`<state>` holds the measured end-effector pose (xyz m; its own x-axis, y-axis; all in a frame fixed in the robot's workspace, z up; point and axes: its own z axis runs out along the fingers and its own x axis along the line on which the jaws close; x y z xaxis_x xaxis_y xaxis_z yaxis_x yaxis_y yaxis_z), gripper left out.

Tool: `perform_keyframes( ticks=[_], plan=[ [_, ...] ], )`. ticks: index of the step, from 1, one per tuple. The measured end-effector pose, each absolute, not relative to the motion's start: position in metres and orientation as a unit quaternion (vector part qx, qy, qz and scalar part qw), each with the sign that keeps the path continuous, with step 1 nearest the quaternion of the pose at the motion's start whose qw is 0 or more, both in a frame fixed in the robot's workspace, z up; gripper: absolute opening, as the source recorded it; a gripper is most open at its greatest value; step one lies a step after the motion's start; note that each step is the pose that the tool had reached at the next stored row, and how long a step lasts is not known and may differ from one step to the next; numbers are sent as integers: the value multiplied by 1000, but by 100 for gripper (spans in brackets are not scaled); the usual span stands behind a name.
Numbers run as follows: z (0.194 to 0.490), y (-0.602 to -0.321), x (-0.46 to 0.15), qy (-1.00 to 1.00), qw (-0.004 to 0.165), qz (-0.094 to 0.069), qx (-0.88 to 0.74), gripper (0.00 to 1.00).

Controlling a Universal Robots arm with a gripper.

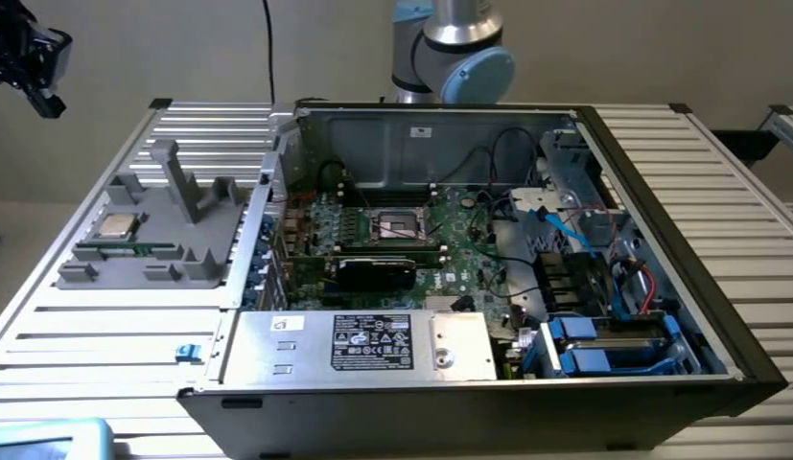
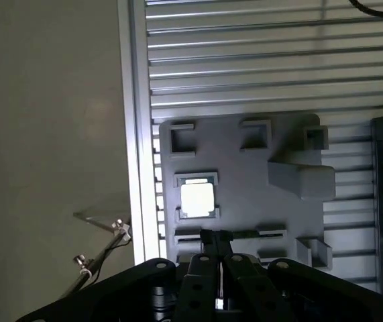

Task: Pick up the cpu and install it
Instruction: 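Pick up the cpu and move it towards the insertion slot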

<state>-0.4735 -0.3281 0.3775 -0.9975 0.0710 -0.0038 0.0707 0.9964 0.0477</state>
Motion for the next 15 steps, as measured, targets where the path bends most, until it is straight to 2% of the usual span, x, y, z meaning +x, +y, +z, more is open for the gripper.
perform_keyframes(
  ticks=[3,5,6,9,11,12,15],
  plan=[
    [377,-328,-474,999,3,24,35,16],
    [377,-328,-474,999,3,24,35,29],
    [377,-328,-474,999,3,24,35,29],
    [377,-328,-474,999,3,24,35,47],
    [377,-328,-474,999,3,24,35,47],
    [377,-328,-474,999,3,24,35,54],
    [377,-328,-474,999,3,24,35,54]
  ],
)
